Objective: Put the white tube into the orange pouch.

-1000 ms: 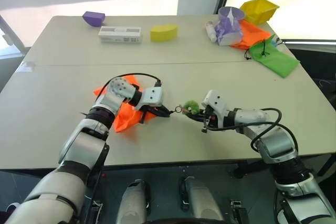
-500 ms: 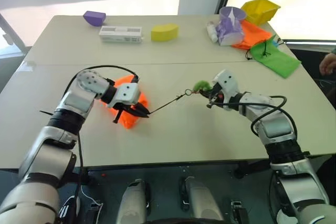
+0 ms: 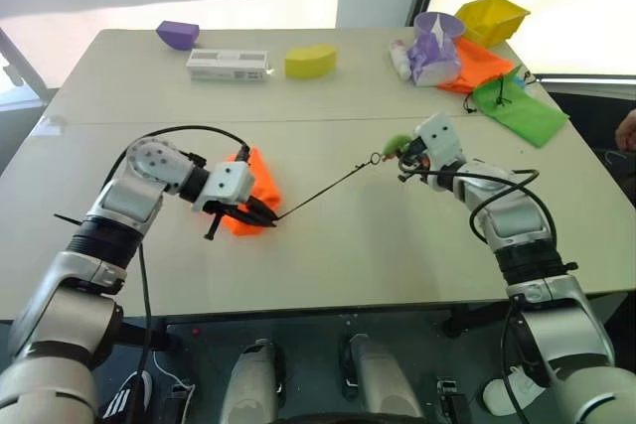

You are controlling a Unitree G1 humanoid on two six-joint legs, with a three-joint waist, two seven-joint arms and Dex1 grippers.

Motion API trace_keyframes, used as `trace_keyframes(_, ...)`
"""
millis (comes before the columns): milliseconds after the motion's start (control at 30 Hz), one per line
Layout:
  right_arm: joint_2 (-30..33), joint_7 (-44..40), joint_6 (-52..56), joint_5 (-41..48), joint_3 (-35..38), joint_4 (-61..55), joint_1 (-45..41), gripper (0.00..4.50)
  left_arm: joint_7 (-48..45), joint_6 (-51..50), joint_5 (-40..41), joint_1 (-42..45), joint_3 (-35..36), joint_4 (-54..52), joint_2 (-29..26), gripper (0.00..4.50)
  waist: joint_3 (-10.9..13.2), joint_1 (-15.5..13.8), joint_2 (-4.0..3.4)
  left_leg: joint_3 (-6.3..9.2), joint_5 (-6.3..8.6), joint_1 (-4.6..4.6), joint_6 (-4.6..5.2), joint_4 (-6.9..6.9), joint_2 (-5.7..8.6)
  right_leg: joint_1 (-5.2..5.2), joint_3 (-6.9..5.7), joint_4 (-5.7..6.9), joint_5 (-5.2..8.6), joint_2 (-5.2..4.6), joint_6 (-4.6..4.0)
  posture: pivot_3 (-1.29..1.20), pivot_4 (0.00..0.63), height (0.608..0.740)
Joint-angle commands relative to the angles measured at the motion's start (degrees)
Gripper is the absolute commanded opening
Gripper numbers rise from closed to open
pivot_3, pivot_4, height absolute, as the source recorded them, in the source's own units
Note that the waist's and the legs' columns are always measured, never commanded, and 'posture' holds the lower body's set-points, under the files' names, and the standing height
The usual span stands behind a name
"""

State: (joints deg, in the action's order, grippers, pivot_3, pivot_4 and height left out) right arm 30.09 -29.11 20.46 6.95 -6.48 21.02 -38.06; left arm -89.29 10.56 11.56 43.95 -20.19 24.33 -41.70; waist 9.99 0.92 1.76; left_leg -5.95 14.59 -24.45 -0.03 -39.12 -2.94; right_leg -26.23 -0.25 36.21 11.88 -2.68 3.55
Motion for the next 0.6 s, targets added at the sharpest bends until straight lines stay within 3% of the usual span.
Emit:
trace_keyframes(33,3.4,2.8,0.3,-3.1,3.2,-0.5,0.8,0.00,-0.8,-2.1,-0.1,-1.3,2.0,2.1,-0.1,0.10,0.0,-0.1,0.00,0.00,0.00,0.00,0.00,0.00,0.00,0.00,0.00,0.00,0.00,0.00,0.00,0.00,0.150,0.740)
trace_keyframes(100,3.3,-0.2,0.8,-2.1,2.5,-2.5,2.2,0.00,0.0,-3.3,0.9,-1.0,3.2,2.5,1.5,0.10,0.0,-0.1,0.00,0.01,0.00,0.00,0.00,0.00,0.00,0.02,0.00,0.00,0.01,0.01,0.01,0.00,0.150,0.740)
trace_keyframes(133,3.1,-1.6,1.4,-1.2,2.5,-4.0,3.1,0.38,0.5,-4.5,1.9,-0.9,3.9,2.4,2.4,0.48,0.0,-0.2,0.00,0.00,0.00,-0.01,0.00,0.00,0.00,0.01,0.00,0.00,0.00,0.01,0.01,0.00,0.150,0.740)
trace_keyframes(200,2.1,-2.8,3.5,0.7,3.5,-6.3,4.1,1.20,0.2,-6.5,2.9,-1.2,4.6,1.4,3.2,1.29,0.0,-0.1,0.00,0.01,0.00,-0.01,0.00,0.00,0.01,0.02,0.00,0.00,0.01,0.00,0.02,0.00,0.150,0.740)
trace_keyframes(367,4.1,-7.5,5.7,1.8,3.8,-11.5,6.1,3.83,1.6,-11.5,6.8,-3.0,8.9,-3.1,3.8,3.86,0.0,0.2,-0.01,0.01,0.00,0.03,0.00,0.00,-0.01,0.00,0.02,0.02,0.00,0.01,0.02,0.00,0.150,0.740)
trace_keyframes(400,5.0,-8.5,6.6,2.1,4.1,-12.4,6.6,4.29,2.0,-13.4,8.0,-3.1,10.2,-3.9,3.7,3.87,0.0,0.1,-0.01,0.02,0.00,0.02,0.00,0.00,-0.02,-0.01,0.02,0.05,0.00,0.03,0.02,0.00,0.150,0.740)
trace_keyframes(433,6.7,-11.0,7.3,2.6,4.0,-14.1,7.8,4.41,2.7,-14.0,8.7,-3.2,11.6,-4.1,3.5,3.87,0.0,0.1,-0.01,0.05,0.00,0.01,0.00,0.00,-0.02,-0.01,0.01,0.06,0.00,0.04,0.02,0.00,0.150,0.740)
trace_keyframes(600,11.2,-16.3,3.6,8.0,10.9,-22.7,12.7,4.41,15.5,-16.7,11.6,-5.7,22.5,-4.5,4.1,3.87,0.0,-0.1,-0.01,0.10,0.00,0.02,0.00,0.00,-0.02,0.01,0.01,0.06,0.02,0.02,0.05,0.00,0.150,0.740)
